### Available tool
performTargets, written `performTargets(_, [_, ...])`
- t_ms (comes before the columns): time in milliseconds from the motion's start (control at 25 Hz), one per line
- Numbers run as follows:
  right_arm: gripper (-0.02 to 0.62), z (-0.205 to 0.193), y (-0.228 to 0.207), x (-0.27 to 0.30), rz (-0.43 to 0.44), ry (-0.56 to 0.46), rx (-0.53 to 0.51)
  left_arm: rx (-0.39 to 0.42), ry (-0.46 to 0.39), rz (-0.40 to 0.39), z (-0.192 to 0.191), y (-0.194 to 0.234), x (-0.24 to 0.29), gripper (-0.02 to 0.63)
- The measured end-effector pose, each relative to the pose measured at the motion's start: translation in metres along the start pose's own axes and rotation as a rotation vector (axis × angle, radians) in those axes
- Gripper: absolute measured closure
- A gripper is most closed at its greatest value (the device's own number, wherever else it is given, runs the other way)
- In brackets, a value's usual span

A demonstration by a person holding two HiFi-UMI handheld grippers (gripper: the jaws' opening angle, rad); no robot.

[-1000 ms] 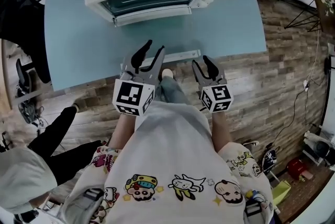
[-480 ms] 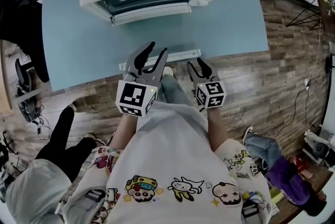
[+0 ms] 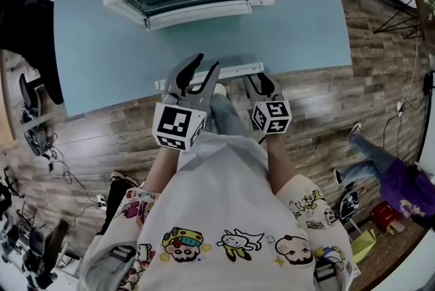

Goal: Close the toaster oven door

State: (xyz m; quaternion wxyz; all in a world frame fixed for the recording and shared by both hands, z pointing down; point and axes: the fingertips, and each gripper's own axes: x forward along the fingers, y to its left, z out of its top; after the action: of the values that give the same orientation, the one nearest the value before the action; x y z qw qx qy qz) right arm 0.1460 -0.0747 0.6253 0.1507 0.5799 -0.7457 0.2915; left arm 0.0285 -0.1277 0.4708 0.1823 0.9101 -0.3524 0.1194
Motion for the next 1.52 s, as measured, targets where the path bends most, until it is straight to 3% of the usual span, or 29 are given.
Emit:
performTargets(400, [0.497, 0.005, -0.006, 0.009, -0.046, -0.037, -0.006, -0.006, 0.003, -0.002, -0.004, 0.001, -0.005, 0.462])
performTargets(1520, [0.503, 0.047, 0.005, -0.015, -0.041, -0.088, -0.029, -0.007, -0.101, 0.070, 0.031, 0.020, -0.041, 0.462])
